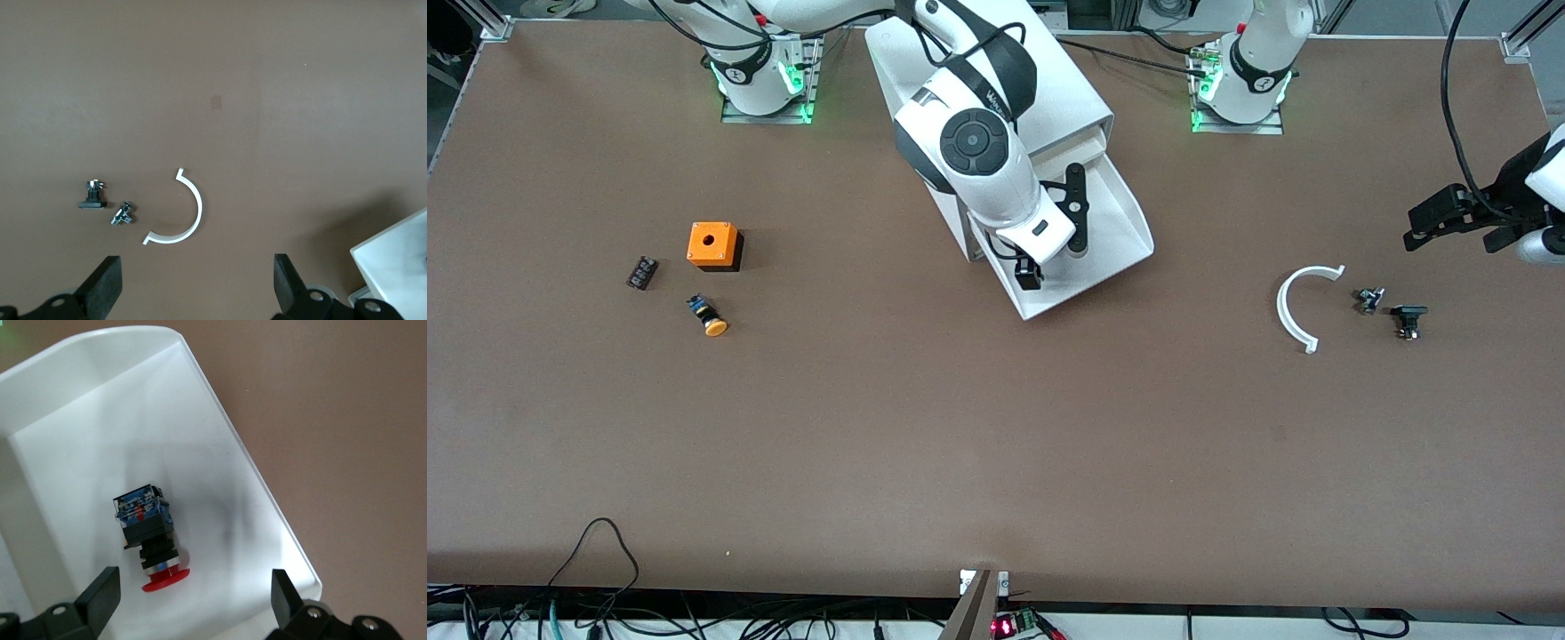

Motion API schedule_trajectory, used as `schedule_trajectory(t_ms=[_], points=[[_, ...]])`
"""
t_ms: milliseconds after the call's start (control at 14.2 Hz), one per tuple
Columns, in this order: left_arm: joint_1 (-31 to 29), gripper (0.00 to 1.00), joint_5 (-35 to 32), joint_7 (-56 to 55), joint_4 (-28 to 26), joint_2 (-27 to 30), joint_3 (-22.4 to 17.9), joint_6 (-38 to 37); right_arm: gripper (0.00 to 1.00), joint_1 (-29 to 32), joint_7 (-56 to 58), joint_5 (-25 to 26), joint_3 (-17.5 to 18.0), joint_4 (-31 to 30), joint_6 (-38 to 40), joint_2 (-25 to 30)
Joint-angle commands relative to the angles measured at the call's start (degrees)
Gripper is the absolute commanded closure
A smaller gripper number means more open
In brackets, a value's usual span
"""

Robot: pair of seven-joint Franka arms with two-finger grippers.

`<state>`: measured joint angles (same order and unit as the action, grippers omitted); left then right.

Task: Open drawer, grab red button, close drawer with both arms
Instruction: 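Grasp the red push button in the drawer with the right gripper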

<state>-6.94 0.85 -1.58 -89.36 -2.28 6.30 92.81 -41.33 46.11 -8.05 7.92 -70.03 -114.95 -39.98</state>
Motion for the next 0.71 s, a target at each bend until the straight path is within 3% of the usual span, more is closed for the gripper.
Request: schedule_trajectory(t_ms=[0,424,635], points=[[0.95,0.0,-1.47,-2.56,0.06,2.1,0.56,-1.4,0.0,-2.0,0.82,4.25,-0.37,-0.11,-0.72,-0.88],[0.96,0.0,-1.55,-0.46,-0.11,2.28,0.47,-1.22,0.0,-3.75,0.91,6.99,-0.37,-0.11,0.43,-0.97],[0.43,0.0,-1.46,7.71,-0.73,2.28,-0.41,-1.22,0.0,-4.46,0.91,6.91,-0.37,-0.11,0.43,-1.76]])
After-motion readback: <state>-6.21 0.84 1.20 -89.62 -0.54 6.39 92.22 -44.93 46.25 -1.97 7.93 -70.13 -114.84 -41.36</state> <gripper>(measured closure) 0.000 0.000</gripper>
